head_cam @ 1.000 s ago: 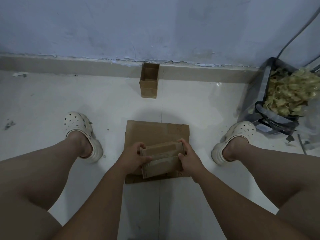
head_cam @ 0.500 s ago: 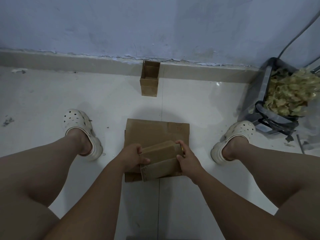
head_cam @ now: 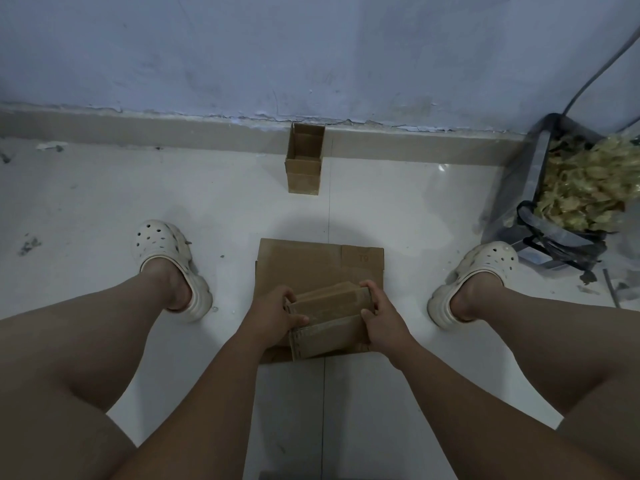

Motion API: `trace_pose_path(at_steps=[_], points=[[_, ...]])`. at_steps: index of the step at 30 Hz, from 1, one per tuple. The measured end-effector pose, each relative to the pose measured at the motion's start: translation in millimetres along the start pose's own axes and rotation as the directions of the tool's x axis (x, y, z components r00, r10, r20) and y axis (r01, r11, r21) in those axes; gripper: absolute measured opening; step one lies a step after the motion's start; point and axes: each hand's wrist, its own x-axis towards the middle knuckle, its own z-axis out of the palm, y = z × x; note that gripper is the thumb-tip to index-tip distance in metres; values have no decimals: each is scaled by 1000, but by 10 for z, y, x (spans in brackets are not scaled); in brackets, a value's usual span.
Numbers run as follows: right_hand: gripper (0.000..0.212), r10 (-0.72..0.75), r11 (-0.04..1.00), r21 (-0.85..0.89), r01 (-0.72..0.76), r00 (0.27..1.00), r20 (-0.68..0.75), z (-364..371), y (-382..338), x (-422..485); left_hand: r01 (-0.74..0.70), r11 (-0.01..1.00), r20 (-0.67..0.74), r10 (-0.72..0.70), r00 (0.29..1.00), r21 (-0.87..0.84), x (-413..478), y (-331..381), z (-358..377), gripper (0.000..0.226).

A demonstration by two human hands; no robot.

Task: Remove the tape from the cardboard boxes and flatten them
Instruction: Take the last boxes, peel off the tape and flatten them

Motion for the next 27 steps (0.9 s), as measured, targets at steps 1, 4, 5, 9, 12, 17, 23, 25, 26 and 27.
trace_pose_path(at_steps=[1,4,5,9,12,17,23,25,26,27], points=[[49,0,1000,-10,0,1000,1,1,6,2,-6,1000,11,6,1000,10,0,0,-15,38],[49,2,999,-53,-3,1000,-7,12,25,2,-17,999,88,15,996,31,28,-17,-85,32],[49,1,998,-67,-2,1000,-14,18,28,-3,-9,1000,118,10,993,-7,31,-7,-120,25],[49,-16,995,-97,12,999,-36,15,35,-22,155,925,273,-59,960,-347,35,51,-188,18],[49,-11,994,-114,8,1000,-21,15,44,-19,282,867,364,-128,923,-411,33,59,-237,10],[49,-9,988,-156,5,1000,-27,51,47,-30,321,910,438,-184,880,-263,93,79,-323,5],[49,6,983,-183,-10,1000,-20,47,23,-37,56,998,284,-62,957,31,153,22,-295,11],[49,15,981,-194,-19,1000,-21,42,26,-38,-3,999,270,-10,963,47,158,10,-271,14],[49,24,980,-197,-27,1000,-16,38,27,-36,-28,997,278,9,960,66,160,9,-268,15],[50,33,980,-198,-34,999,-9,40,25,-33,-51,994,294,21,956,96,166,8,-272,16]])
